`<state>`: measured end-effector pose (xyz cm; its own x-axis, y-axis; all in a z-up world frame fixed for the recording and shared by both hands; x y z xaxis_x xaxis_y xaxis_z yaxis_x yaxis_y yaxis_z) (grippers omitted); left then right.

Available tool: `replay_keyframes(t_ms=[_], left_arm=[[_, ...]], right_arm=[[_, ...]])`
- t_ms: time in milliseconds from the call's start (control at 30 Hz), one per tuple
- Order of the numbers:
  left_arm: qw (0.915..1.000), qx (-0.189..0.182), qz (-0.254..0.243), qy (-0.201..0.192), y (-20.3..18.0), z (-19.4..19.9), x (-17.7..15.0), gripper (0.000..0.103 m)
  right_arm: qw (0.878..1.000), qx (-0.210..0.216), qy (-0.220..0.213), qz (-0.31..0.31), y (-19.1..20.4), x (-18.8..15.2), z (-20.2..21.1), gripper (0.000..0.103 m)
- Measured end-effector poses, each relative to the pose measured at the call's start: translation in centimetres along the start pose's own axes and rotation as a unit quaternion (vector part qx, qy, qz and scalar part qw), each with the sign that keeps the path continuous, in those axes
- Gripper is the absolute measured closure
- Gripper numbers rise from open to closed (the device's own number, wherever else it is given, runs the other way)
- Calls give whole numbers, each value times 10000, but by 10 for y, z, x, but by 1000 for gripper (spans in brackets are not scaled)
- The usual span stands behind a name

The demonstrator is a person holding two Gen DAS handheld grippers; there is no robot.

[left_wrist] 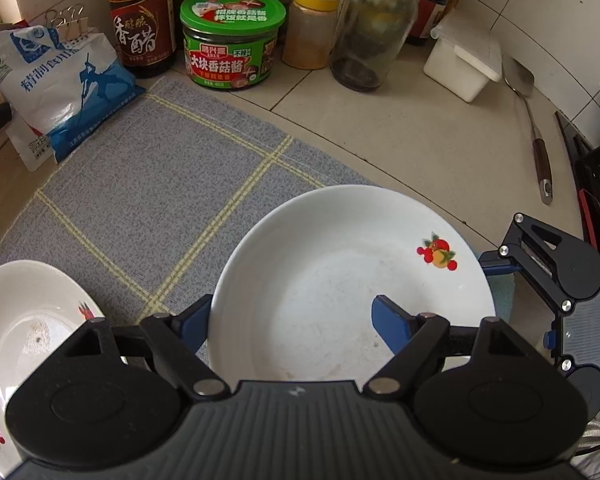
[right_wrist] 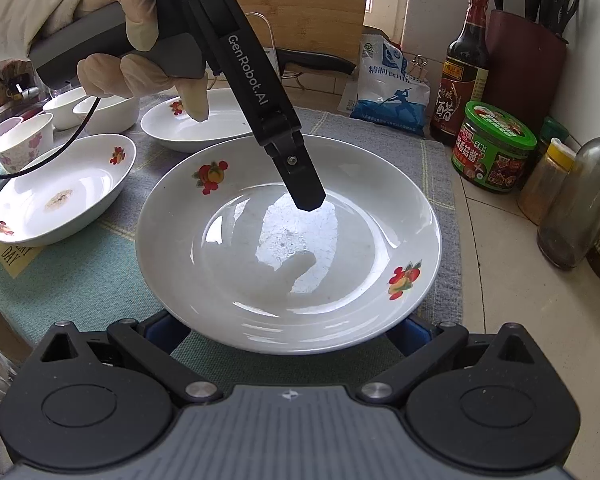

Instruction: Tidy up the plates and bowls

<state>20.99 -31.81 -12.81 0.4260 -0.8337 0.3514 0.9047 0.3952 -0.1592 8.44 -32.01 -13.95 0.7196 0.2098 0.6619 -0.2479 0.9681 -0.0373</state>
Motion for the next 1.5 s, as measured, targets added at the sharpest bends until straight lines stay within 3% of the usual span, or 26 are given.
replay_keyframes(t_ms=[567,1267,1500], left_arm=[[9997,114,2,-212,21,-26,50,20],[9991,276,67,-329,26,-39,57,19],[9967,520,196,-596,30,-12,51,15]], right_arm=[[9999,-55,19,84,-54,15,-29,0],[9999,-102,52,-41,-60,15,-38,0],[9995,-256,98,-138,-58,13,-30,0]])
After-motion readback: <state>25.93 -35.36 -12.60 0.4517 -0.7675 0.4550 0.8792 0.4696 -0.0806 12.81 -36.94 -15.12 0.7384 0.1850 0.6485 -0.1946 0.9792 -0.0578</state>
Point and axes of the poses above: each gripper's, at about its wrist camera, not at the fingertips, and z roughly against the way its jaws point, y to its left, x to its top, the point moved 10 cm from there along -z, roughly the way its jaws point, and after that the axes turned 3 degrees about y, right-handed, at the moved point
